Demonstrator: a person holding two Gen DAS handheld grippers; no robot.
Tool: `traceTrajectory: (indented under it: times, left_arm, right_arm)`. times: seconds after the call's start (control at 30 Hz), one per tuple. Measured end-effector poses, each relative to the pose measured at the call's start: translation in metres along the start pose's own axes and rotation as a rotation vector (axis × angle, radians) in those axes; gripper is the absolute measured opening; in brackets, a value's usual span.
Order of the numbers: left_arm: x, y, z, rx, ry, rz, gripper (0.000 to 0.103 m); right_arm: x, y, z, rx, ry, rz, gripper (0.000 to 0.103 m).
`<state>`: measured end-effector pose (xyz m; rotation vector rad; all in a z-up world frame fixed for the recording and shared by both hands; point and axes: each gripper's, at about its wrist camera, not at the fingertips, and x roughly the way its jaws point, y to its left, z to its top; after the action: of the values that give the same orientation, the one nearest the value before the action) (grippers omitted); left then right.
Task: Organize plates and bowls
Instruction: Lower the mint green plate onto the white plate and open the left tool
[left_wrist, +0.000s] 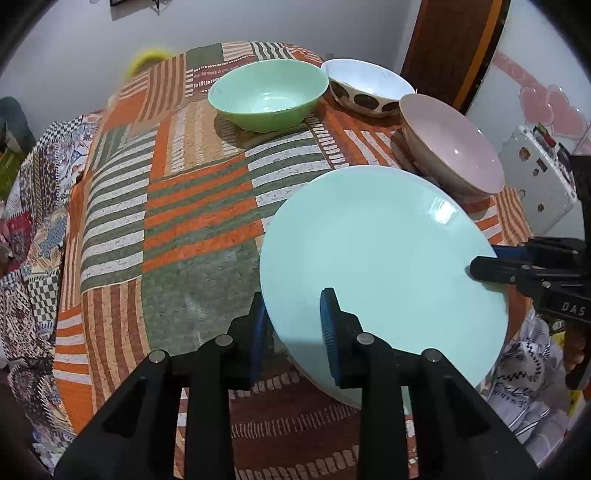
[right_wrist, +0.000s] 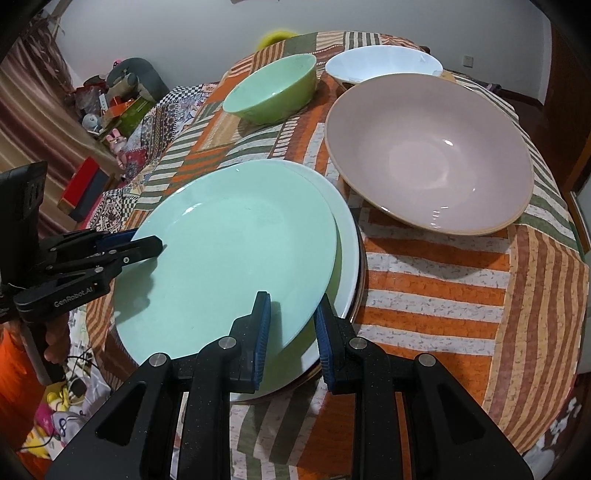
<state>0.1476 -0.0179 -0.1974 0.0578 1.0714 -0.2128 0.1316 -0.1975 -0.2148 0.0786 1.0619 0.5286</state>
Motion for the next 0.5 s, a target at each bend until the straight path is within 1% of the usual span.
traceTrajectory:
  times: [0.1,0.17,0.3,0.4,0.5]
  left_arm:
    - [0.005,0.0,-0.001,0.005,0.014,0.006,0.029]
    - [0.012,0.001,-0.003,0.004,0.037,0.008,0.029]
    - [0.012,-0.003,-0.004,0.023,0.026,0.028,0.029]
    - [0.013,-0.002,-0.004,0.022,0.024,0.025,0.029]
    - [0.013,-0.002,-0.004,0.02,0.025,0.023,0.029]
  right_arm:
    - [0.0,0.002,0.0,-0.005,0.004,-0.002,0.022]
    - [0.0,0.003,-0.001,-0.009,0.003,-0.007,0.022]
    - [0.001,0.002,0.001,-0.006,0.004,-0.011,0.022]
    - [0.002,0.003,0.002,-0.004,0.009,-0.01,0.022]
    - [0.001,0.006,0.002,-0.019,0.009,-0.031,0.022]
